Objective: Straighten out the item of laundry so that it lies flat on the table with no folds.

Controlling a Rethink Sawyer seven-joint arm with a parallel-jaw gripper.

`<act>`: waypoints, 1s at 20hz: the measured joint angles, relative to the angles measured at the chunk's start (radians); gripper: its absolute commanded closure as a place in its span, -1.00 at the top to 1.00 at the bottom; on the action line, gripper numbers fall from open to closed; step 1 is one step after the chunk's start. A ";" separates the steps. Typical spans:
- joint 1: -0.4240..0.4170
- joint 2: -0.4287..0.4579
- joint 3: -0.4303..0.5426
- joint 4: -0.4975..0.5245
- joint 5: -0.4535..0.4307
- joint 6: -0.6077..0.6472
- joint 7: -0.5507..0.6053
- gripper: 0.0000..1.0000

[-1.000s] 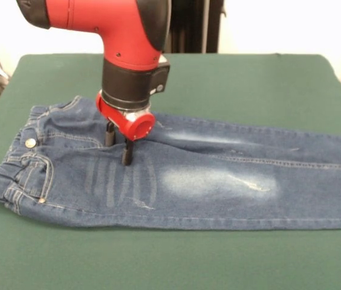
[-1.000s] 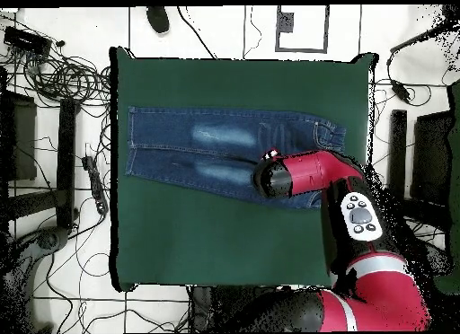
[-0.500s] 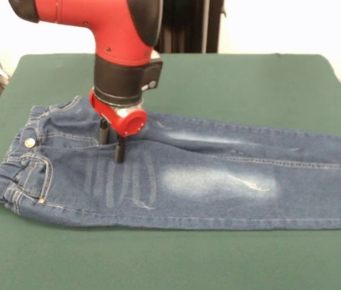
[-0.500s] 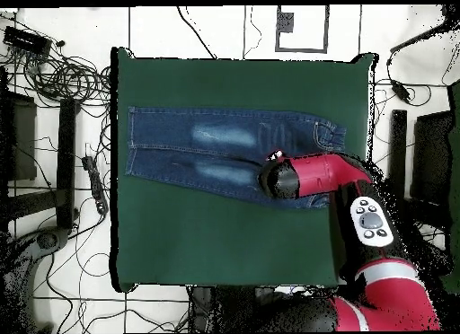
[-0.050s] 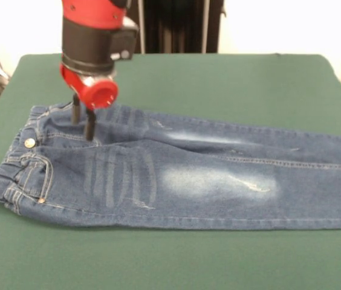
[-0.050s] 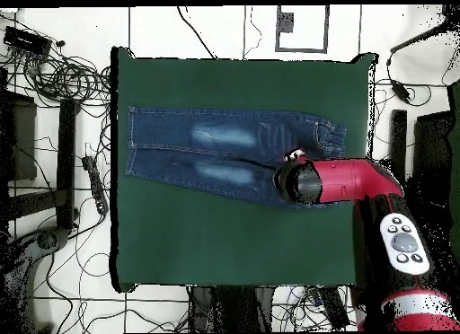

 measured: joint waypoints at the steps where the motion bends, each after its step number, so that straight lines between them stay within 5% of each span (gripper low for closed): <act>1: -0.001 -0.013 0.000 0.001 0.001 0.001 0.000 1.00; 8: 0.007 -0.039 0.000 0.001 0.000 -0.004 0.000 1.00; 20: 0.020 0.058 -0.018 0.001 -0.017 -0.072 0.000 1.00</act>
